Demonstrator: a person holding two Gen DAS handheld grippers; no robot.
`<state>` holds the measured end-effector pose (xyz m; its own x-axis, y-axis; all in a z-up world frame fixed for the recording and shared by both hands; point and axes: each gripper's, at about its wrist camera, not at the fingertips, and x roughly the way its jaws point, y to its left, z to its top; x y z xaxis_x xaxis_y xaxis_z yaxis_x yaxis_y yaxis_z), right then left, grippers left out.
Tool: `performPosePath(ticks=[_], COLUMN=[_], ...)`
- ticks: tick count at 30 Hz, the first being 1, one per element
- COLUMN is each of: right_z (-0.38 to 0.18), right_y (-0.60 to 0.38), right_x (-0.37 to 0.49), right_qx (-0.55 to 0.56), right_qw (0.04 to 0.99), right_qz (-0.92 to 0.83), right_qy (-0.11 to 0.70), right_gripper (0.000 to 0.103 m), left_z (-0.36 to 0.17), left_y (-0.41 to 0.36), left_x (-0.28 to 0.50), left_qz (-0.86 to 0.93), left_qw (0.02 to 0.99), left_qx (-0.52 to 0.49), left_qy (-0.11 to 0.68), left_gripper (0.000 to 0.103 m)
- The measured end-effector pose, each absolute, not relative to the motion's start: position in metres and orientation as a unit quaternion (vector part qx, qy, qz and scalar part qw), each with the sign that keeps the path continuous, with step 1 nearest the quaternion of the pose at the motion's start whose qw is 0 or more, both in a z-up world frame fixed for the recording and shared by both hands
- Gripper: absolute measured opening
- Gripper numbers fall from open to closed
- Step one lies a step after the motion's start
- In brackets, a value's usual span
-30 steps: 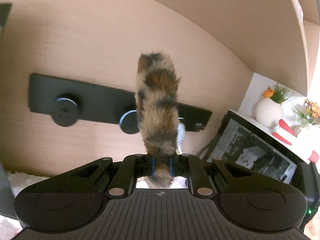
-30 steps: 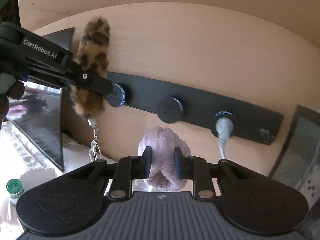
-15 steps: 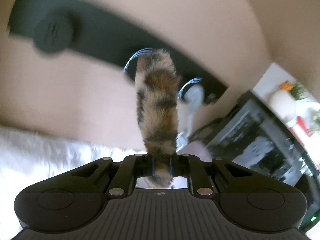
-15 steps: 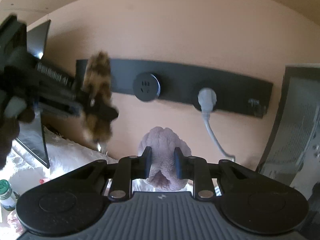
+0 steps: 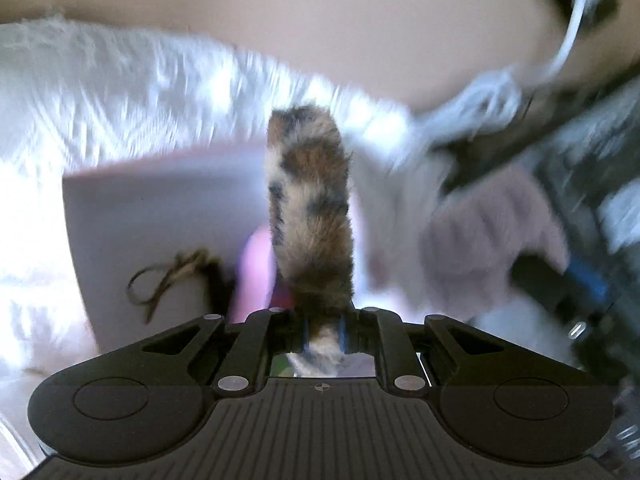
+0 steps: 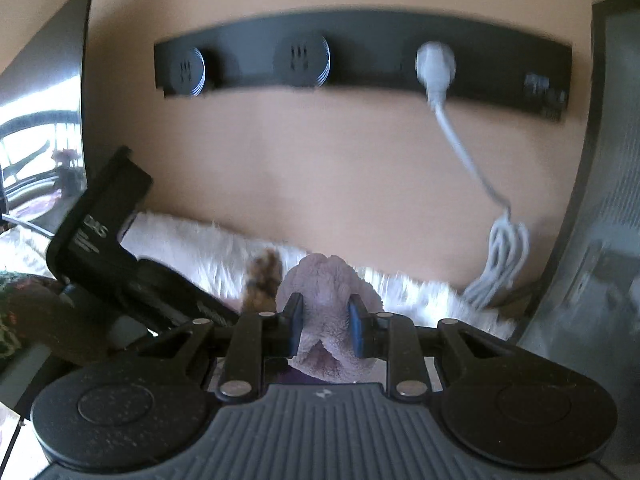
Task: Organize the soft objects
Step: 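Lower the fur tail and headband into the pink box and open both tools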
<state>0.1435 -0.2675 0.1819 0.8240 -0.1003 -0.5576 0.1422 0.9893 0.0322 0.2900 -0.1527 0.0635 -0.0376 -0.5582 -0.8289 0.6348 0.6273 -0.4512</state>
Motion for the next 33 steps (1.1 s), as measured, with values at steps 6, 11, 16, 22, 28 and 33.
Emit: performPosePath(ticks=[6, 11, 16, 22, 28, 33], right_z=[0.137, 0.103, 0.084, 0.076, 0.077, 0.104], right_y=[-0.258, -0.247, -0.232, -0.223, -0.228, -0.233], right_x=[0.149, 0.164, 0.183, 0.193, 0.191, 0.156], right_qx=[0.048, 0.053, 0.019, -0.011, -0.004, -0.012], right_qw=[0.932, 0.912, 0.901, 0.894, 0.896, 0.923], right_qz=[-0.022, -0.008, 0.003, 0.002, -0.013, -0.022], right_qy=[0.359, 0.406, 0.434, 0.448, 0.444, 0.385], right_gripper=[0.023, 0.023, 0.024, 0.027, 0.036, 0.052], left_z=[0.048, 0.046, 0.052, 0.041, 0.031, 0.056], left_y=[-0.154, -0.140, -0.144, -0.155, -0.158, -0.134], left_x=[0.275, 0.293, 0.294, 0.293, 0.291, 0.289], left_qz=[-0.384, -0.361, -0.378, -0.364, -0.362, -0.402], left_qw=[0.698, 0.726, 0.719, 0.723, 0.725, 0.733], left_qx=[0.192, 0.148, 0.134, 0.145, 0.147, 0.077], left_qy=[0.573, 0.567, 0.568, 0.569, 0.567, 0.543], left_gripper=[0.020, 0.022, 0.022, 0.023, 0.024, 0.024])
